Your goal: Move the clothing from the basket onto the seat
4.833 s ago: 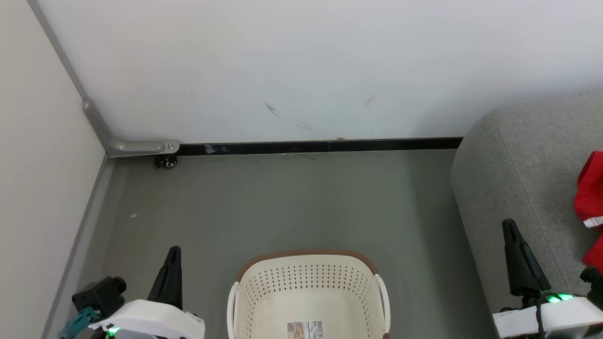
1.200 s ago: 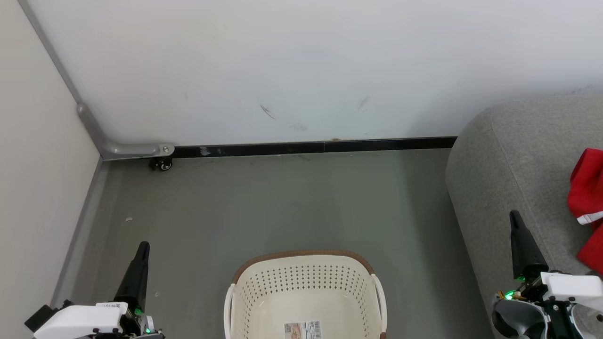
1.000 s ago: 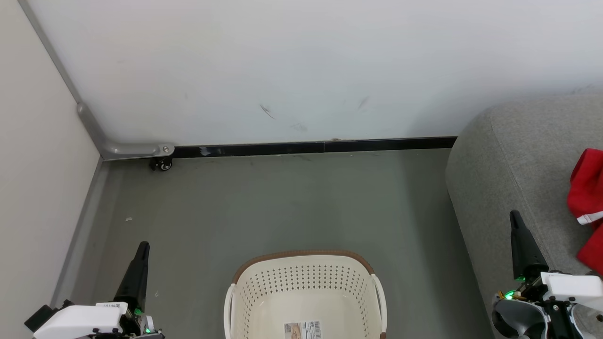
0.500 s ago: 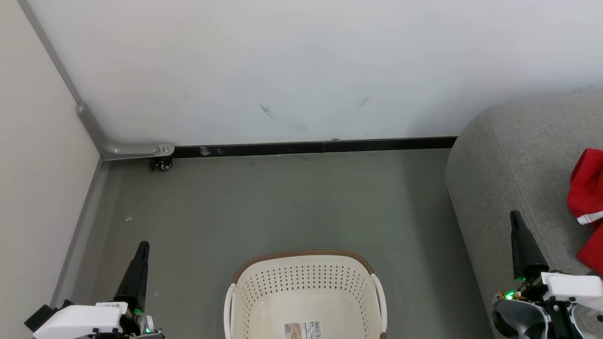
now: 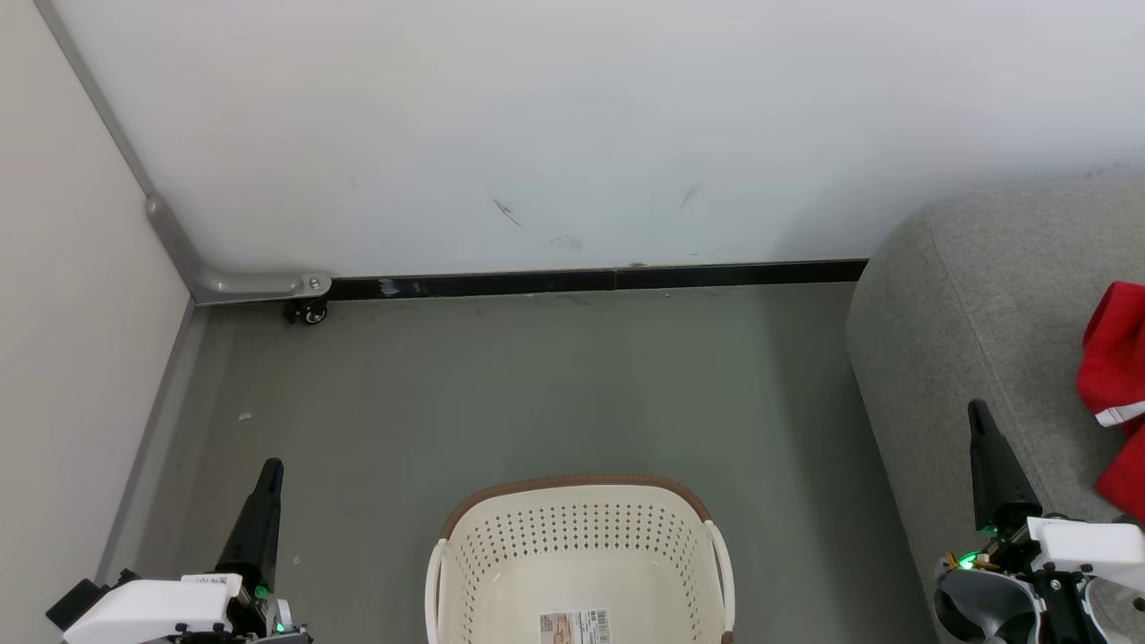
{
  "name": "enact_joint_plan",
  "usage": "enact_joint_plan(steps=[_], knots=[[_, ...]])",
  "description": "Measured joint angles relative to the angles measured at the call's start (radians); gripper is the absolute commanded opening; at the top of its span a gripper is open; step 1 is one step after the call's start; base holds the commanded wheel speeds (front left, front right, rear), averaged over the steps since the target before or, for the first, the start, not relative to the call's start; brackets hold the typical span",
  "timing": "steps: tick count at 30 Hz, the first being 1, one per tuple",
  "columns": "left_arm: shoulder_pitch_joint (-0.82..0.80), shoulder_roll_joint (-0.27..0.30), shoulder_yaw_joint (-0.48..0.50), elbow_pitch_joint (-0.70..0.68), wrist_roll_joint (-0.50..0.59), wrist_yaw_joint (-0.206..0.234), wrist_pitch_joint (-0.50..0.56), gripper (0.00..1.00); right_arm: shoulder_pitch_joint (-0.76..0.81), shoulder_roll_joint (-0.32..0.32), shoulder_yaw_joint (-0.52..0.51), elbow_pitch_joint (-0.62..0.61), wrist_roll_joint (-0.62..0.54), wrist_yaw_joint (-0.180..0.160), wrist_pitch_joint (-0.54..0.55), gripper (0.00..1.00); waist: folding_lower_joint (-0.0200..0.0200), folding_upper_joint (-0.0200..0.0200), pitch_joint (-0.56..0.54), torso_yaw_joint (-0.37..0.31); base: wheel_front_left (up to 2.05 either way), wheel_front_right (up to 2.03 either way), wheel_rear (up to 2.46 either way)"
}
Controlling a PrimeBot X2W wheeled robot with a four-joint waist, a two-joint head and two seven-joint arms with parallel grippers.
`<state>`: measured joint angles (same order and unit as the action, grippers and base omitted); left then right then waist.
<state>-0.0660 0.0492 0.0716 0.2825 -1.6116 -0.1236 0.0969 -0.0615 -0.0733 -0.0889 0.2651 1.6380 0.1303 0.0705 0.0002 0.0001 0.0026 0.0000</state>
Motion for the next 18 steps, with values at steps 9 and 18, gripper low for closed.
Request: enact_joint_plan(steps=[9, 18], knots=[[0.0, 0.0, 0.0, 0.0, 0.0, 0.0, 0.0, 0.0, 0.0, 0.0, -0.001, 0.0, 0.0, 0.0, 0.0, 0.0, 0.0, 0.0, 0.0, 0.0, 0.0, 0.0, 0.0], [0.0, 0.0, 0.001, 0.0, 0.0, 0.0, 0.0, 0.0, 0.0, 0.001, -0.001, 0.0, 0.0, 0.0, 0.0, 0.0, 0.0, 0.0, 0.0, 0.0, 0.0, 0.0, 0.0]])
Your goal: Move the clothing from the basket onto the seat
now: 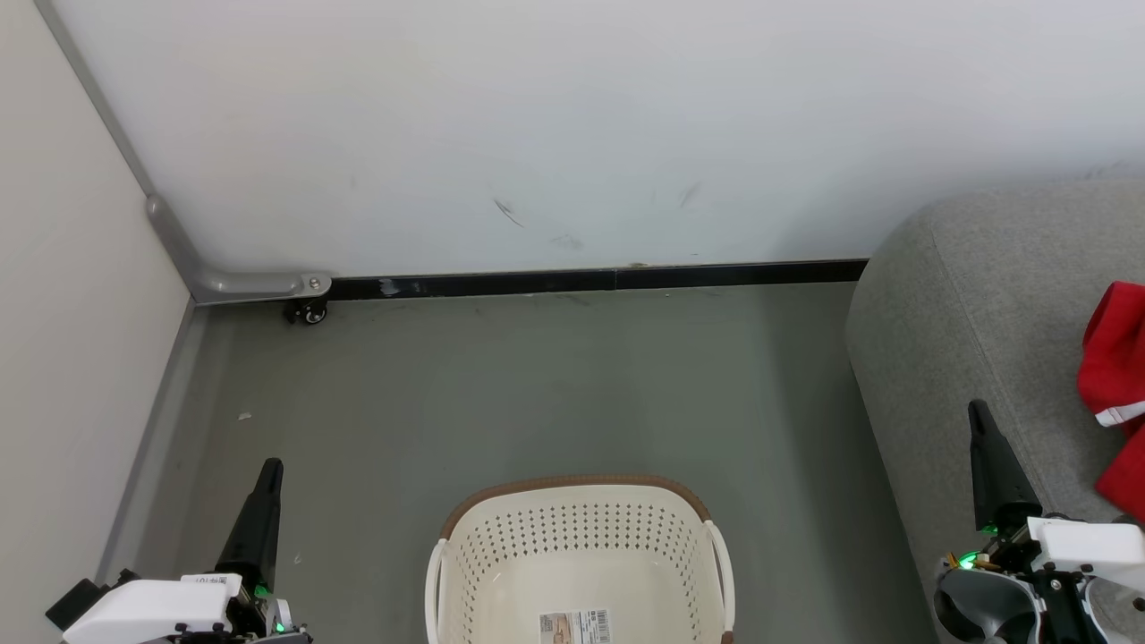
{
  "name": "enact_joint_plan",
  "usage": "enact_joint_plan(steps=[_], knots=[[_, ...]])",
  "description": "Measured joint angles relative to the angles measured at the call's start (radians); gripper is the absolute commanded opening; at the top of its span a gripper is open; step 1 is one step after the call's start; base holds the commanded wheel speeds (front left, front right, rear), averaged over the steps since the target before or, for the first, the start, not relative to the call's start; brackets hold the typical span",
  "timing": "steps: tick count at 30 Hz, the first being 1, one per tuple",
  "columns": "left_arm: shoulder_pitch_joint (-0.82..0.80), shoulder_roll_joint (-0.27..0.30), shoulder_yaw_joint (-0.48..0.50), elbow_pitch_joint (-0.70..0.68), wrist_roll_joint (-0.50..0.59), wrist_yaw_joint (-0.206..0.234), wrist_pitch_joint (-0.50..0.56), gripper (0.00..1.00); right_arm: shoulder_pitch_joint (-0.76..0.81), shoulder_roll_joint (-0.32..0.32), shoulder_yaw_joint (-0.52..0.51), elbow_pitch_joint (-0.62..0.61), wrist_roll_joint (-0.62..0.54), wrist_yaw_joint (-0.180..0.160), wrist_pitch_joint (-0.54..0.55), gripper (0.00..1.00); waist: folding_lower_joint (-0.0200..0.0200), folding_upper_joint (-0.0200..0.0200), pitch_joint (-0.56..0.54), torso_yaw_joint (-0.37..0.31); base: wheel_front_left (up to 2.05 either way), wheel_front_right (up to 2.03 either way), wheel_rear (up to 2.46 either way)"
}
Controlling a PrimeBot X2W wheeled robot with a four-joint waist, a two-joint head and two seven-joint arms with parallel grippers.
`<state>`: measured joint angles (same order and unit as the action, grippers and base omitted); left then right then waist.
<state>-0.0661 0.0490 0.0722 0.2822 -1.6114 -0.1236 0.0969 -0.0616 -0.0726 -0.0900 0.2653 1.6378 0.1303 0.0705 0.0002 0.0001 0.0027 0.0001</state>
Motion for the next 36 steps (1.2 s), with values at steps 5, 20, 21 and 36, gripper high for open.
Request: enact_joint_plan(steps=[5, 20, 21, 36], knots=[[0.0, 0.0, 0.0, 0.0, 0.0, 0.0, 0.0, 0.0, 0.0, 0.0, 0.0, 0.0, 0.0, 0.0, 0.0, 0.0, 0.0, 0.0, 0.0, 0.0, 0.0, 0.0, 0.0], [0.0, 0.0, 0.001, -0.001, 0.0, 0.0, 0.001, 0.0, 0.0, 0.001, -0.002, 0.0, 0.0, 0.0, 0.0, 0.0, 0.0, 0.0, 0.0, 0.0, 0.0, 0.0, 0.0], [0.0, 0.0, 0.001, -0.001, 0.0, 0.0, 0.001, 0.0, 0.0, 0.001, -0.002, 0.0, 0.0, 0.0, 0.0, 0.0, 0.0, 0.0, 0.0, 0.0, 0.0, 0.0, 0.0], [0.0, -0.001, 0.001, -0.003, 0.0, 0.0, 0.001, 0.0, 0.0, 0.002, -0.003, 0.0, 0.0, 0.0, 0.0, 0.0, -0.0001, 0.0, 0.0, 0.0, 0.0, 0.0, 0.0]])
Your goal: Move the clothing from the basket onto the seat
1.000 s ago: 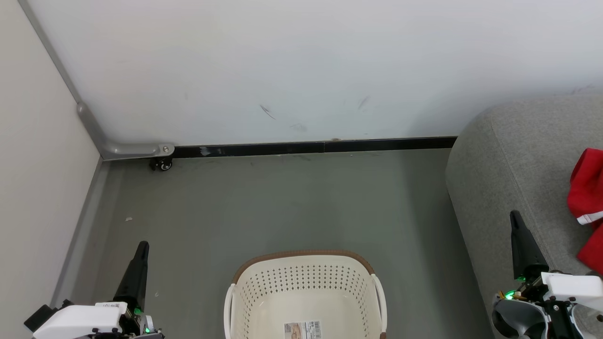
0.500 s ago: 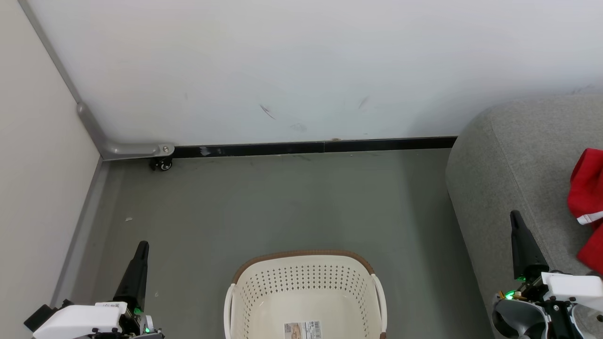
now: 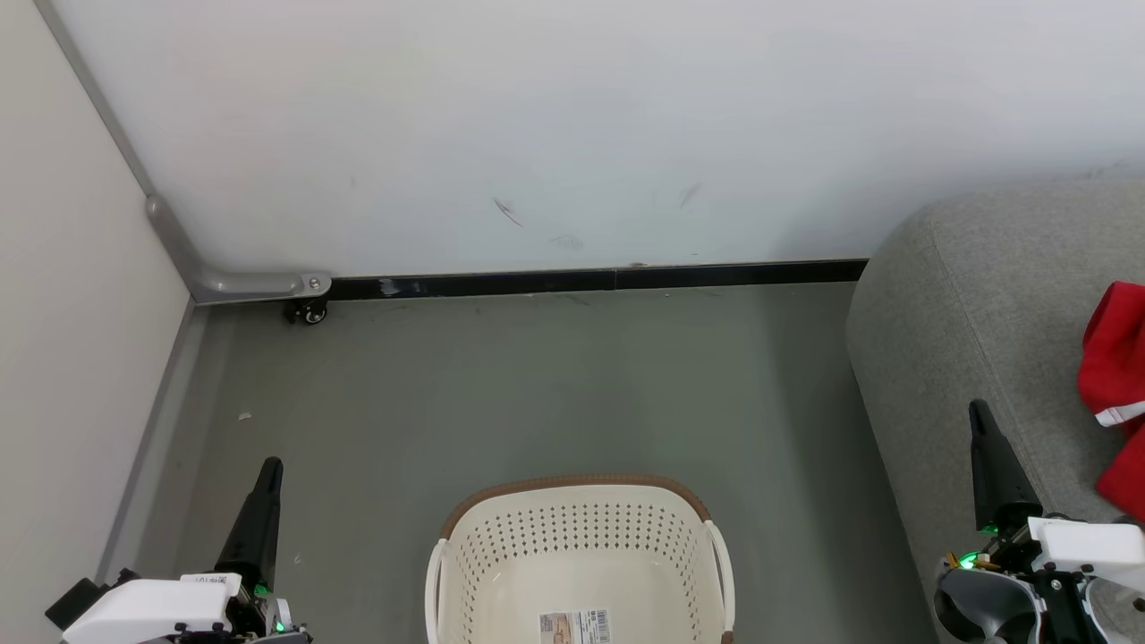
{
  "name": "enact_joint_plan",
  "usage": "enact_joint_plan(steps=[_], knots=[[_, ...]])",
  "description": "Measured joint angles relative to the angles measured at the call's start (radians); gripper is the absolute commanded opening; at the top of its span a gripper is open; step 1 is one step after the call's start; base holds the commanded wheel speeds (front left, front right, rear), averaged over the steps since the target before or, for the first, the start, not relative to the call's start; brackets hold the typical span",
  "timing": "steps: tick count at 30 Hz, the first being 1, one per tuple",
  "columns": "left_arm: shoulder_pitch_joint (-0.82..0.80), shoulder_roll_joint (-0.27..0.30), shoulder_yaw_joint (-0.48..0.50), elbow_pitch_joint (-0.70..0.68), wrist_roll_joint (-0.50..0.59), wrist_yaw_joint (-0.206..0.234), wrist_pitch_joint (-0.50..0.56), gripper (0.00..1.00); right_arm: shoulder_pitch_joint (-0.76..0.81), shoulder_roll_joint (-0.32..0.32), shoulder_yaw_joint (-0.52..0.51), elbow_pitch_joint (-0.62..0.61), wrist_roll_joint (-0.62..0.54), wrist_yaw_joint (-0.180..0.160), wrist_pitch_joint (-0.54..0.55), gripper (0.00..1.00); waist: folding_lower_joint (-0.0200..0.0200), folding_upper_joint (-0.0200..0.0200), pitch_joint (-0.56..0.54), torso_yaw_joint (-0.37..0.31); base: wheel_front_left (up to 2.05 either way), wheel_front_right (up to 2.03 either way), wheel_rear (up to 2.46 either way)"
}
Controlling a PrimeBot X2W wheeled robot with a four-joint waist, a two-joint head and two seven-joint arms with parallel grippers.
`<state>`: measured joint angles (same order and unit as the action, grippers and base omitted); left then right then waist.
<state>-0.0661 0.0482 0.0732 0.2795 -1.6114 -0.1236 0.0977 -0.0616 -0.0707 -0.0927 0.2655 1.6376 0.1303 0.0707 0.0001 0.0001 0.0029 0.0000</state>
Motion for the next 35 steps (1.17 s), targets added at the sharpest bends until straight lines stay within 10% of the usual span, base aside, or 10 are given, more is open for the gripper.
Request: enact_joint_plan(steps=[35], knots=[[0.0, 0.0, 0.001, -0.001, 0.0, 0.0, 0.0, 0.0, 0.0, 0.001, -0.002, 0.0, 0.0, 0.0, 0.006, 0.0, 0.0, 0.0, 0.0, 0.0, 0.0, 0.0, 0.0]])
